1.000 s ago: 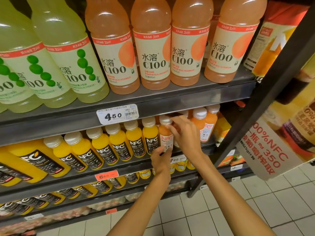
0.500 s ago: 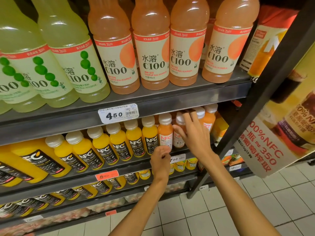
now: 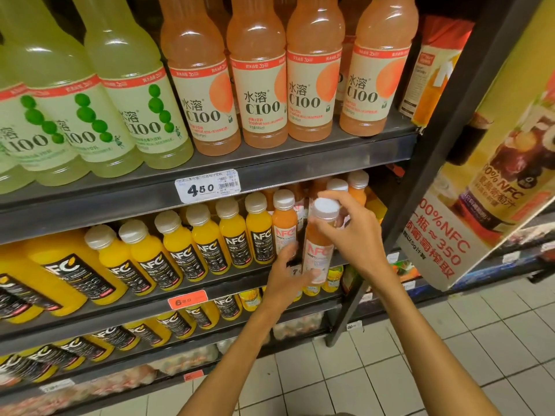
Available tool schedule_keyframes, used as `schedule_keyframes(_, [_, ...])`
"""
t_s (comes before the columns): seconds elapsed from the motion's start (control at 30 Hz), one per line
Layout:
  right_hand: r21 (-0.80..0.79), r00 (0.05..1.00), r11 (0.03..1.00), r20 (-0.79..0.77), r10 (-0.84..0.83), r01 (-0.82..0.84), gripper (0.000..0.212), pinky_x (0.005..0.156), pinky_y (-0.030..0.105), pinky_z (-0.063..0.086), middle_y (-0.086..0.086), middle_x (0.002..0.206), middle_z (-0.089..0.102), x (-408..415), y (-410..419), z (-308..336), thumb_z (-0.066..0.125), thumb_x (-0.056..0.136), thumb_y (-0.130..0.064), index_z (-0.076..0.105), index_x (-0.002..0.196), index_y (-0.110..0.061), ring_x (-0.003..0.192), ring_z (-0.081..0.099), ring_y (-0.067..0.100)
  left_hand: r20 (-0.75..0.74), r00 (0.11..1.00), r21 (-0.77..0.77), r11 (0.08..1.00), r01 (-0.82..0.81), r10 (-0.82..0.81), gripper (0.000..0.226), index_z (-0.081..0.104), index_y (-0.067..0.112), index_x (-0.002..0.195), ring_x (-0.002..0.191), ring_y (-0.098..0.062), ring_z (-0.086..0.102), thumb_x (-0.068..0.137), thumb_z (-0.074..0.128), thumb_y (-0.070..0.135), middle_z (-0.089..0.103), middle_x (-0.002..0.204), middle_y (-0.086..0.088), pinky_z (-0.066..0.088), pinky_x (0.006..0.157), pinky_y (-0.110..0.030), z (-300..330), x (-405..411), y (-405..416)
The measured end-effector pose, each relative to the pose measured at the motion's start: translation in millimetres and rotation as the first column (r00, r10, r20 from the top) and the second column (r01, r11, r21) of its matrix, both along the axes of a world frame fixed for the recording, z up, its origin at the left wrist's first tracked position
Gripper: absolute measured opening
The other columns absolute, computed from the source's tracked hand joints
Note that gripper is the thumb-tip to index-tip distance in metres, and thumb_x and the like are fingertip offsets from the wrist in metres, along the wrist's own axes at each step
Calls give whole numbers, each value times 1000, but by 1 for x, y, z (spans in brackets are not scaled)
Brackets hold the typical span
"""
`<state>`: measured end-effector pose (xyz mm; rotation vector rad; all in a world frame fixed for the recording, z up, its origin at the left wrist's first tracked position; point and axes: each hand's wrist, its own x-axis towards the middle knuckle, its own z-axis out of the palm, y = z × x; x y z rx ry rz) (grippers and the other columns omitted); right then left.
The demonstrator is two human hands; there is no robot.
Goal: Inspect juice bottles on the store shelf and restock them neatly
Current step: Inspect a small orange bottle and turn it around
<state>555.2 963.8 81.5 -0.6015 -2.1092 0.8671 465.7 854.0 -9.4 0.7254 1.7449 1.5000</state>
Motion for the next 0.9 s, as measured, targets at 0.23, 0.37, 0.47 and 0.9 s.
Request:
schedule_keyframes(0.23, [-371,957,897,-244,156,-241,32,75,19,53,-8,104,66,6,-9,27,70,82,-15,62,113,-17,93,64,3,65,994,84,993,87,-93,44,54,37,114,103,0,63,79,73,19,65,113,17,52,79,-16,24,20,-30])
schedule_keyframes(0.37, [-694,886,557,-415,206,-455,37,83,33,54,1,94,69,4,-15,26,57,85,-36,57,119,-21,90,67,16,81,985,117,983,145,-155,39,60,35,109,97,-4,67,72,72,40,71,103,19,54,71,-17,49,29,-53])
schedule_keyframes(0.47, [-730,814,362,-541,212,-580,44,80,34,56,8,85,70,2,-22,30,48,87,-45,56,113,-10,84,68,21,121,966,102,971,216,-228,49,59,34,112,99,-8,67,68,65,54,71,107,14,54,75,-19,59,36,-65])
schedule_keyframes(0.9, [-723,791,323,-571,219,-611,56,81,35,54,7,82,69,-8,-50,36,41,86,-56,54,114,-10,86,68,23,581,703,278,912,303,-411,77,65,6,103,65,-23,65,85,24,69,67,80,-15,55,62,-32,67,22,-80])
